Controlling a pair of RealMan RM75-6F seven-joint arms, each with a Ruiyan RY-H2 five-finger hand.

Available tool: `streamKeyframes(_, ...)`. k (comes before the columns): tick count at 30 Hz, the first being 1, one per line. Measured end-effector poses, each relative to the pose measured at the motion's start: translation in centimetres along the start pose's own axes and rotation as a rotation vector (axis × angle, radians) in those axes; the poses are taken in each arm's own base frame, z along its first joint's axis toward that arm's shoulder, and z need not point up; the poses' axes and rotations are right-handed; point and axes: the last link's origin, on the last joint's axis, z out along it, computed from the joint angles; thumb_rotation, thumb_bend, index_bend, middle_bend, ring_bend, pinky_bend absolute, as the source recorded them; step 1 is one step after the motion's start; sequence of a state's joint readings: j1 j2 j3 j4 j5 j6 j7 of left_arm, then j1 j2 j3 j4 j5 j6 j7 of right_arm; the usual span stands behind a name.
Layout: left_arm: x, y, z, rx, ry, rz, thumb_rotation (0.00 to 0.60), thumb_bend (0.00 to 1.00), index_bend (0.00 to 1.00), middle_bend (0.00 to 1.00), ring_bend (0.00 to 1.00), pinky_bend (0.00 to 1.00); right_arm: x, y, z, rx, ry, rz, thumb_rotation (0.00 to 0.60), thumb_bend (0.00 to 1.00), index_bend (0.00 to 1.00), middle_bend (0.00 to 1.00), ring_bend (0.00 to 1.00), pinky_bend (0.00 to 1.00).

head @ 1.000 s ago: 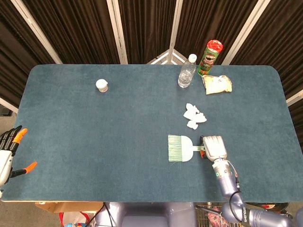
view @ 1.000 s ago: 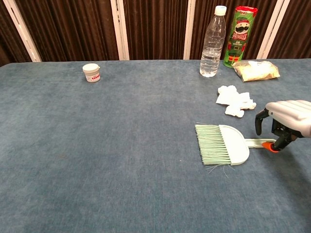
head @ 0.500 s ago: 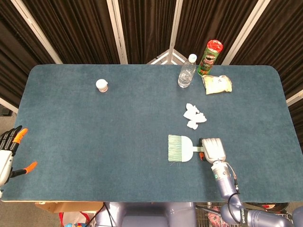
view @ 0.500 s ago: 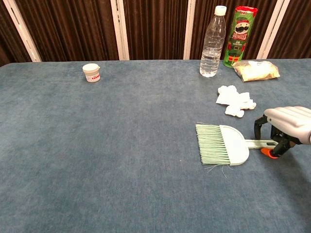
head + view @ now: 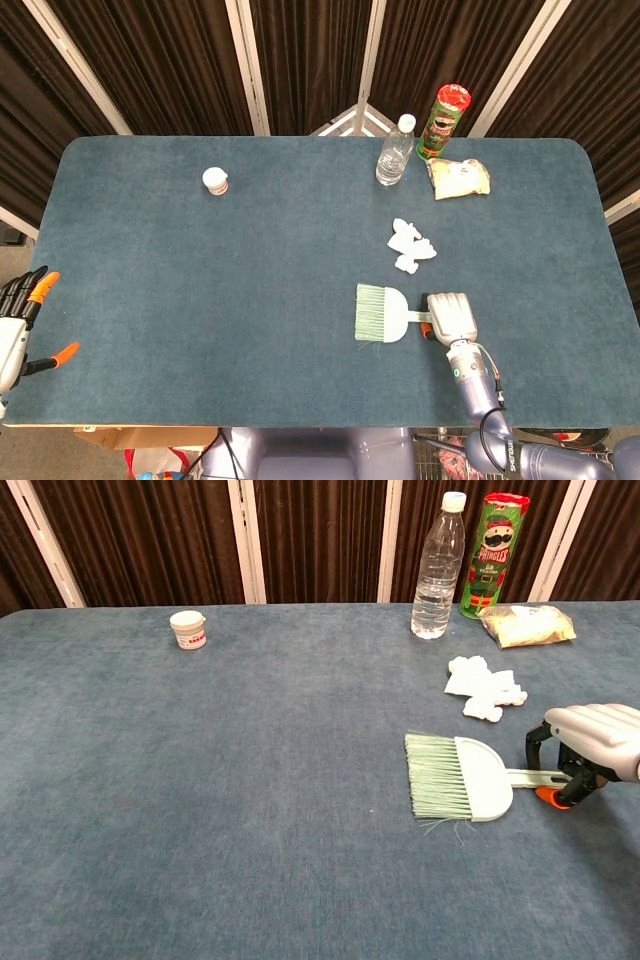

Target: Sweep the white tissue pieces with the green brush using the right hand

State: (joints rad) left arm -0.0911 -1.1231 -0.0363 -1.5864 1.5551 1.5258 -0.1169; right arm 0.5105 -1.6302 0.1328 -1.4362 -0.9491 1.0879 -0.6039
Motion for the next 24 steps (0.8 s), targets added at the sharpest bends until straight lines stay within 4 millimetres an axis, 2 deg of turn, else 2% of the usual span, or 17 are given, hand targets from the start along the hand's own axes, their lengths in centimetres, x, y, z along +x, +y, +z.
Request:
streamKeyframes(8,0.0,0.1,0.0,-0.001,0.003,-0.005,0.600,0.00,0.00,0.00,0.00,0.02,2.2,-0.8,-0.2,0.050,0.040,0.010,0.600,0.61,0.80,1.00,1.00,0.89)
streamKeyframes(24,0.2,0.0,0.1,0.000,-0.004,-0.025,0.600,0.00,0.00,0.00,0.00,0.02,10.9,-3.9,1.3,0.111,0.165,-0.104,0.600,0.61,0.80,1.00,1.00,0.90)
